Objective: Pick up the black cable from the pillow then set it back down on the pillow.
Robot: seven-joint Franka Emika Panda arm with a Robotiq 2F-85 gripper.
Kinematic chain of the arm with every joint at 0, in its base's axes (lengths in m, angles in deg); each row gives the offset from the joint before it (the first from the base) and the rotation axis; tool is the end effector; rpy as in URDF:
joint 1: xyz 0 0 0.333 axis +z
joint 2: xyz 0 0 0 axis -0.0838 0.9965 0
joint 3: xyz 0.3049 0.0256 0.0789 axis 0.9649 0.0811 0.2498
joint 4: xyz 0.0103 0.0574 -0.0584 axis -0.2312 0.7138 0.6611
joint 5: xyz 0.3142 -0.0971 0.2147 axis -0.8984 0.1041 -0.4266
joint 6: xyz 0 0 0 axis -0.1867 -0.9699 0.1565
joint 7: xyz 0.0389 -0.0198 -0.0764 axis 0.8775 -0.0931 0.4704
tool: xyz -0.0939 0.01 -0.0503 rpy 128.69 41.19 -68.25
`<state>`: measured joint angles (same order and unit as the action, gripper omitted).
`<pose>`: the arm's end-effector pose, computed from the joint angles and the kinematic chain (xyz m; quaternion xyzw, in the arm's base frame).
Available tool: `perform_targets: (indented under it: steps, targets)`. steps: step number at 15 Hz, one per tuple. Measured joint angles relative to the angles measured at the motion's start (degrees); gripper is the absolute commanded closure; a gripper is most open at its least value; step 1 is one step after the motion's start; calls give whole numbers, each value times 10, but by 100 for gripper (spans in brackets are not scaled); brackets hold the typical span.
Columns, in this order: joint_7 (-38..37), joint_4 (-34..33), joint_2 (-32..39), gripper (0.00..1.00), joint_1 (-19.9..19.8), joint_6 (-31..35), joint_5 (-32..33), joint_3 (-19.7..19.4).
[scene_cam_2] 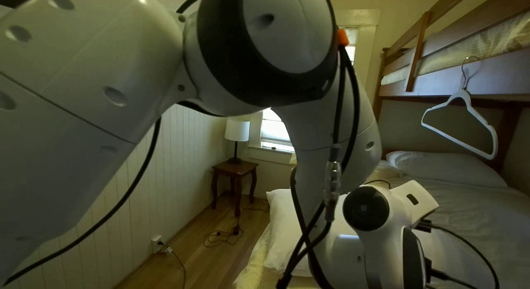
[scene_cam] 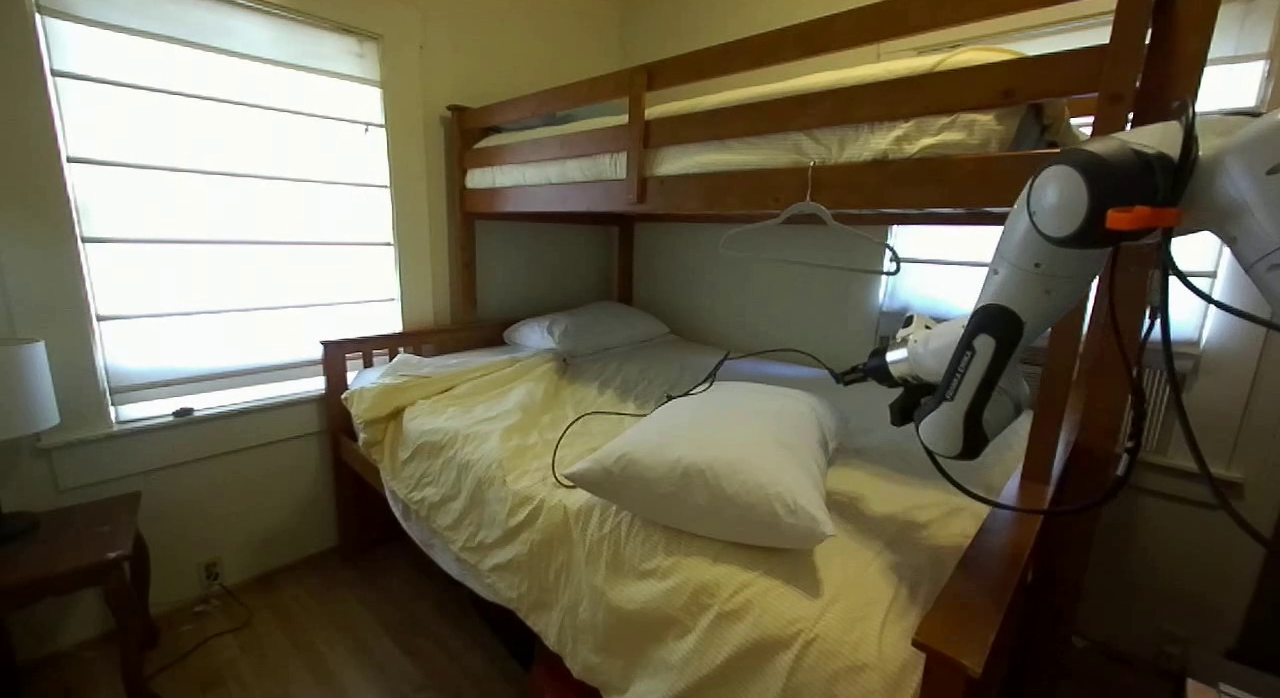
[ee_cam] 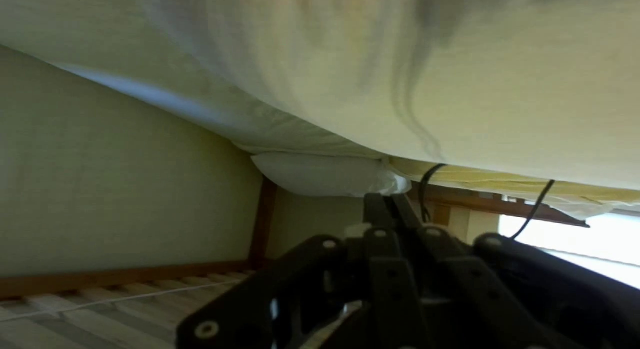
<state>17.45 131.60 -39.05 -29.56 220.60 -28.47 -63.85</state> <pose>0.4994 -0.3709 0.2803 0.8322 -0.0975 0.5151 0.1805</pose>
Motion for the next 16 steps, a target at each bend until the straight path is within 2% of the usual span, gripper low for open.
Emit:
perform_targets:
  steps: [4,6,7,10,13,16]
  targets:
    - [19,121,-18,98,38,93,-86,-55]
    - [17,183,-29,98,44,184,-96,-57]
    - [16,208,-43,98,38,200,-83,-46]
    - [-4,248,-114,98,0,190,25,-7]
    - [-58,271,-188,98,-37,175,160,5]
    - [-153,261,-250,98,-43,95,291,13]
